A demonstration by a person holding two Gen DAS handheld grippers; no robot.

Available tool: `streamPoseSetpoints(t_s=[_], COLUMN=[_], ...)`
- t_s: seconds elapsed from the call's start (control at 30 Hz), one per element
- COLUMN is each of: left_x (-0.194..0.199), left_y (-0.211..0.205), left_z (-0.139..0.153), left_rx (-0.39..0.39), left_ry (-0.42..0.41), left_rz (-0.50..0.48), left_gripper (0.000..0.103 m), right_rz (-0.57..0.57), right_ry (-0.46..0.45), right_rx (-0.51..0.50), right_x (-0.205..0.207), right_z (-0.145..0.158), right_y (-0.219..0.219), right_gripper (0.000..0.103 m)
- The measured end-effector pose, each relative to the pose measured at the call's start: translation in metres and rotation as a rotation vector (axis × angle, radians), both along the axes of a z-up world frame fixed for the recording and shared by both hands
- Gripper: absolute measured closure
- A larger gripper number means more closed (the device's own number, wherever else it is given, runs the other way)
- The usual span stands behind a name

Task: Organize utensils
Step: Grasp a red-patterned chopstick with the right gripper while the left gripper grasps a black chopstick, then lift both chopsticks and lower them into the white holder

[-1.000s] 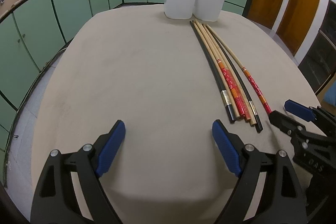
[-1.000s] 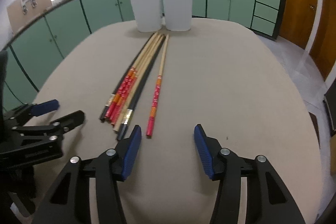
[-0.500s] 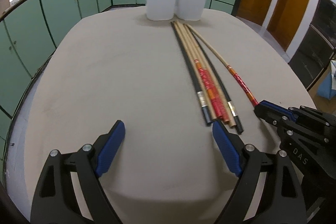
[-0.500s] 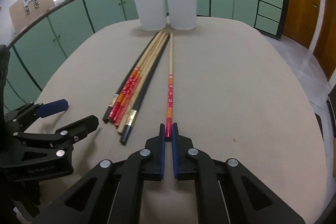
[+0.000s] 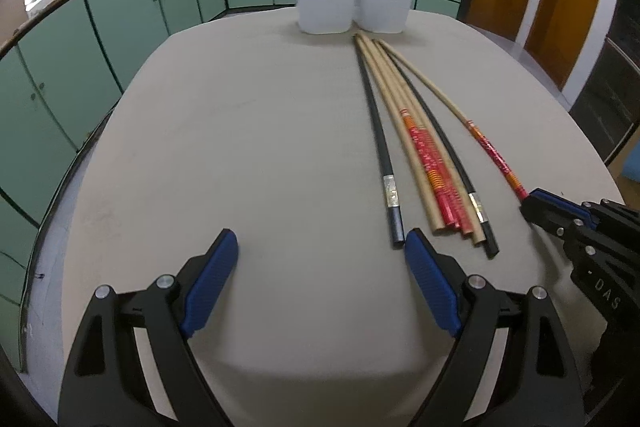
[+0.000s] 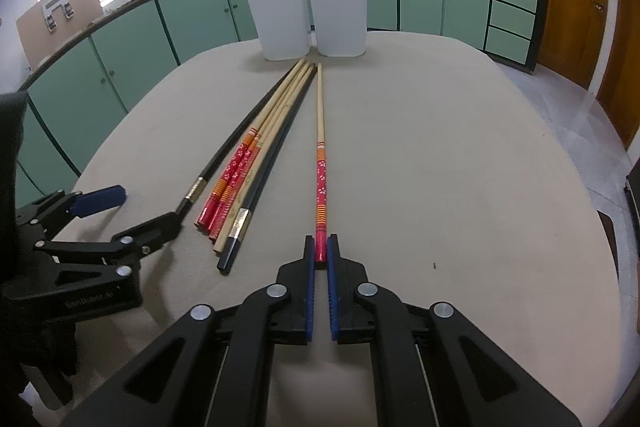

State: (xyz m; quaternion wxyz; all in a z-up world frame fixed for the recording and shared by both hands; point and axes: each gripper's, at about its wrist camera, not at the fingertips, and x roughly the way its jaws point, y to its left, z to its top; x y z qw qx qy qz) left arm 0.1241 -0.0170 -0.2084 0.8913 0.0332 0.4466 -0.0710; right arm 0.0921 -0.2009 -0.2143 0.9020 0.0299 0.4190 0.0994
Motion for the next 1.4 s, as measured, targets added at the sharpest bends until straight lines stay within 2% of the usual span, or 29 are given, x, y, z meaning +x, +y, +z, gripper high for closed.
streamPoseSetpoints(t_s=[0.27, 0.4, 0.47, 0.53, 0.57, 0.63, 0.7, 1.03, 1.2, 1.4], left_x=[0.005, 0.005, 0.004, 0.004, 0.003, 0.003, 0.002, -0.007, -0.019, -0.029], left_y=[-0.002, -0.003, -0.005, -0.005, -0.005, -0.006, -0.009, -0.011, -0.005, 0.005], left_z=[0.0, 0.001, 0.002, 0.003, 0.003, 0.003, 0.003, 0.015, 0.043, 0.091], left_rx=[-0.013, -0.039, -0.048, -0.077, -0.09, -0.1, -0.114, -0.125, -0.108, -0.113], left_ry=[-0.003, -0.011, -0.016, -0.019, -0.021, -0.022, -0.02, -0.063, -0.134, -0.247], left_rz=[0.005, 0.002, -0.003, -0.007, -0.009, -0.014, -0.026, -0.034, -0.04, -0.042], left_gripper=[0.022, 0.034, 0.043, 0.059, 0.064, 0.083, 0.096, 0.097, 0.097, 0.097], right_rz=[0.011, 0.013, 0.013, 0.01, 0.009, 0.007, 0.007, 0.01, 0.007, 0.018], right_ry=[0.003, 0.007, 0.009, 0.008, 0.008, 0.007, 0.005, -0.041, -0.079, -0.164], right_rx=[-0.012, 0.005, 0.017, 0.019, 0.018, 0.015, 0.017, 0.013, 0.035, 0.031], right_x=[0.001, 0.001, 0.002, 0.002, 0.002, 0.002, 0.002, -0.006, -0.011, -0.013], right_z=[-0.001, -0.001, -0.001, -0.001, -0.001, -0.001, -0.001, 0.009, 0.031, 0.076], right_y=[0.002, 0.0, -0.001, -0.002, -0.002, -0.002, -0.002, -0.003, -0.01, -0.018], right_gripper=[0.093, 0.093, 0.093, 0.094, 0.095, 0.097, 0.097, 0.097, 0.097, 0.097])
